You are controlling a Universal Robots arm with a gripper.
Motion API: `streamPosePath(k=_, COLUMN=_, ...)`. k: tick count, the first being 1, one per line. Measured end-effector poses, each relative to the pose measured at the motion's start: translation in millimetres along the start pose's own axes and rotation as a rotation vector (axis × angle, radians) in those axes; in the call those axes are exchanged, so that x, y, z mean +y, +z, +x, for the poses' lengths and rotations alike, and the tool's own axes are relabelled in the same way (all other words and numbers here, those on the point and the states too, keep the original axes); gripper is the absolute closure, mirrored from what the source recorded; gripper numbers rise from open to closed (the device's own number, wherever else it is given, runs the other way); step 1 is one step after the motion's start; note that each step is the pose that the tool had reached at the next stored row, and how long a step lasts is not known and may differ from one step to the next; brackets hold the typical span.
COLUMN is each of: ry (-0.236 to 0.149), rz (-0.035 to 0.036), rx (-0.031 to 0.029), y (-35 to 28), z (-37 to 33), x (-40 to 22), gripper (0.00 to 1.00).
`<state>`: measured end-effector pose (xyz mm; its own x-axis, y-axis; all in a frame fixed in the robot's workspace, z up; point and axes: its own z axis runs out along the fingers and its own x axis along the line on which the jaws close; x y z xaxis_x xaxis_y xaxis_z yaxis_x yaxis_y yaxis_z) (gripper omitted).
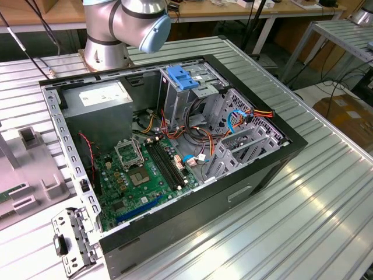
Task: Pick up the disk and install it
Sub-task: 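Reach for the disk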
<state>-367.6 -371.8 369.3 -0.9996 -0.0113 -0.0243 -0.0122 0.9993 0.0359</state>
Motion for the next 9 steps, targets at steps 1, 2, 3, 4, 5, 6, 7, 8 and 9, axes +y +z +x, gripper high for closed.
streamPosePath(k=1, ry=-0.007, rz=0.0049, rx=0.0002, y=0.1, z=0.2, x=0.5, gripper=0.89)
streamPosePath(k=2, ry=-0.018, rz=0.0091, rx=0.0006, y=0.3, z=0.3, x=1.3, gripper=0.89)
streamPosePath(k=3, ry=-0.047, rz=0.0100, rx=0.0014, y=0.8, z=0.3, x=2.0, gripper=0.89)
streamPosePath(k=4, ry=-0.077, rz=0.0095, rx=0.0024, y=1.0, z=0.4, x=2.6, gripper=0.89)
streamPosePath(k=5, ry=-0.085, rz=0.0093, rx=0.0026, y=1.2, z=0.6, x=3.1, gripper=0.89)
streamPosePath(k=6, ry=-0.092, rz=0.0091, rx=0.0028, y=1.3, z=1.2, x=3.6, gripper=0.89)
streamPosePath(k=7, ry=-0.094, rz=0.0091, rx=0.0030, y=1.6, z=4.3, x=4.3, gripper=0.89)
streamPosePath(k=8, ry=-0.095, rz=0.0091, rx=0.0030, y=1.8, z=6.1, x=4.6, gripper=0.89)
streamPosePath(k=9, ry=-0.096, rz=0.0091, rx=0.0030, y=1.9, z=8.2, x=4.8, gripper=0.89)
